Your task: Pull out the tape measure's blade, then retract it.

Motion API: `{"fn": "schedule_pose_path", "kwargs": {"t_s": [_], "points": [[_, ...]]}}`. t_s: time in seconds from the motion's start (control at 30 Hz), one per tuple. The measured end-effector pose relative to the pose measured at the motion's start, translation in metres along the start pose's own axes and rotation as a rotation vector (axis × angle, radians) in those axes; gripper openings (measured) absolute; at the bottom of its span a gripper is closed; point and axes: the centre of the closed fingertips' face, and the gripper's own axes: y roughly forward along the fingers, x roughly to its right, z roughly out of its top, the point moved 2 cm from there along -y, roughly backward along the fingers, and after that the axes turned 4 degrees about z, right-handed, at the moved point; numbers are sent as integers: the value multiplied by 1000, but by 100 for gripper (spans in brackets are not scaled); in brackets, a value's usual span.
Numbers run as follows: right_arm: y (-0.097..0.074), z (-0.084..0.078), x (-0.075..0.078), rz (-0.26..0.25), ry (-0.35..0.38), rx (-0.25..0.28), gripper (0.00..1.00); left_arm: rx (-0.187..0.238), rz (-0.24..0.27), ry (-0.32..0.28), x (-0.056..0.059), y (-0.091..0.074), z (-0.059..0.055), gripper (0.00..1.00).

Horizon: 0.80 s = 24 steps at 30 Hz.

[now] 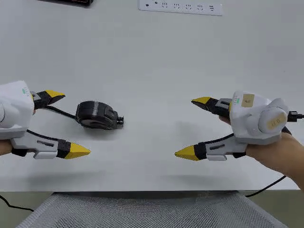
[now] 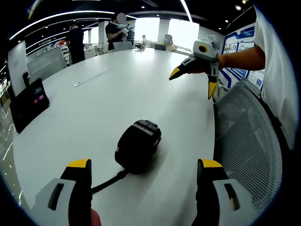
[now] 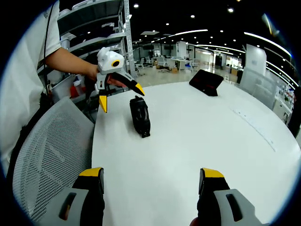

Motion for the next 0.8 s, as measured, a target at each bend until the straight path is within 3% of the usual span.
{"fn": "schedule_pose_path", "kwargs": {"t_s": [0.37,0.43,0.8], "points": [[11,4,4,34,-18,-11,81,-46,-21,51,-5,16,0,74],[12,5,4,36,-17,-9,81,-49,-31,57,-6,17,0,64],[19,8,4,51,-15,-4,80,-90,-48,81,-11,29,-5,52]]}}
